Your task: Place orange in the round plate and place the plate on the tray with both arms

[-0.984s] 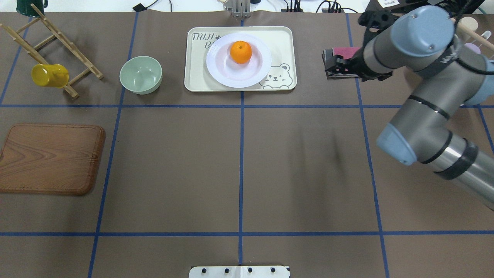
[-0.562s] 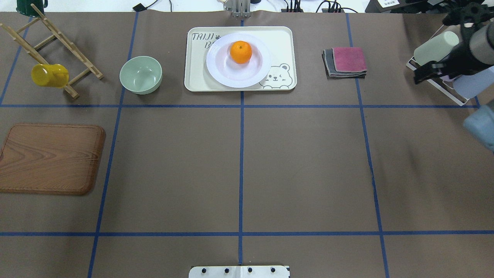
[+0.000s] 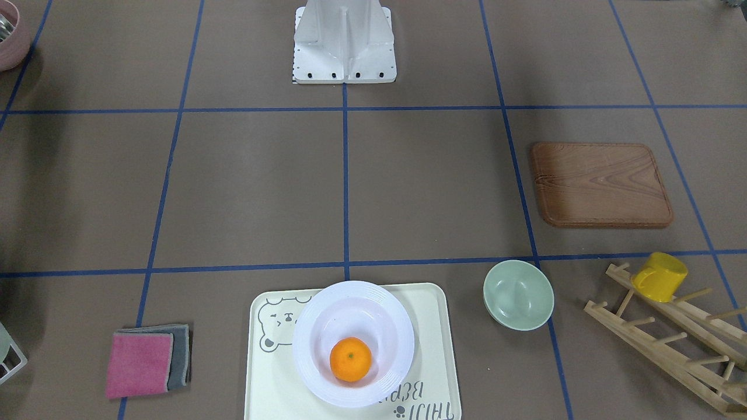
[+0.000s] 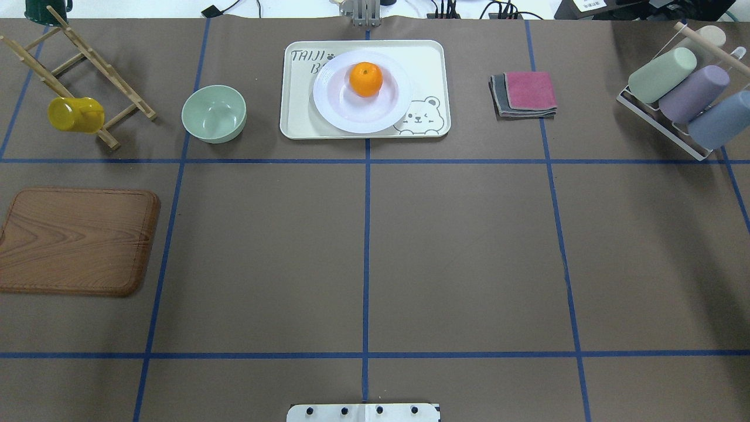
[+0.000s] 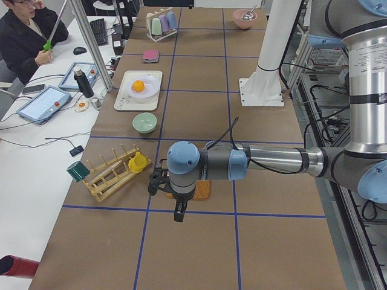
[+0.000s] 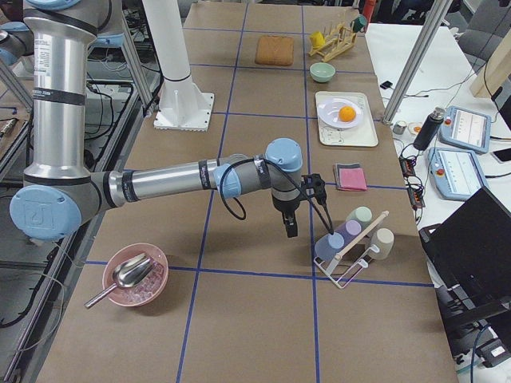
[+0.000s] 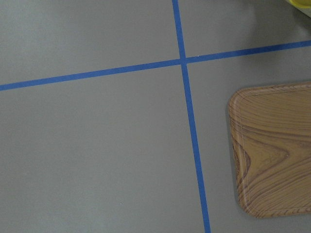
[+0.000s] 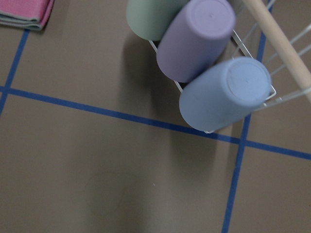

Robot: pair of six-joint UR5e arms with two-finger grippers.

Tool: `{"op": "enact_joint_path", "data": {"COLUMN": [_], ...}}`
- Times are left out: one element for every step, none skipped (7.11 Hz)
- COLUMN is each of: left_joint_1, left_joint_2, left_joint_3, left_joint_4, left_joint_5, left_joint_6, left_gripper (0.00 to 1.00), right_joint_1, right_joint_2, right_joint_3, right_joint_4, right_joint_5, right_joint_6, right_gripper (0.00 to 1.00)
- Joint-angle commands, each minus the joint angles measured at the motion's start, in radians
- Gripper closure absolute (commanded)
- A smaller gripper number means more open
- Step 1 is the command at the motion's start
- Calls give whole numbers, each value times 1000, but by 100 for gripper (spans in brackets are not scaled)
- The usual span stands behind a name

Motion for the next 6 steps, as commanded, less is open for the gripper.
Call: {"op": "enact_joint_path", "data": {"left_joint_1": [1, 2, 2, 1, 1, 1], "left_joint_2": [28, 28, 28, 28, 28, 28], "left_joint_3": [-3, 0, 1, 0, 0, 0], "left_joint_4": [-6, -7, -7, -7, -7, -7], "left_joint_5": [6, 6, 4, 4, 4, 4], "left_joint_6": [6, 6, 6, 6, 6, 6], "left_gripper": [2, 1, 2, 1, 2, 1], "right_joint_1": [23, 26, 24, 24, 24, 24], "right_joint_2": [-72, -69, -68, -66, -65, -65], "right_joint_3": [7, 9, 23, 23, 24, 26], "right_joint_4": [-24, -19, -19, -19, -17, -17], "right_joint_5": [-4, -12, -14, -14, -10, -10], "right_joint_6": [-18, -20, -20, -20, -20, -20], "right_gripper": [0, 0, 0, 0, 0, 0]}}
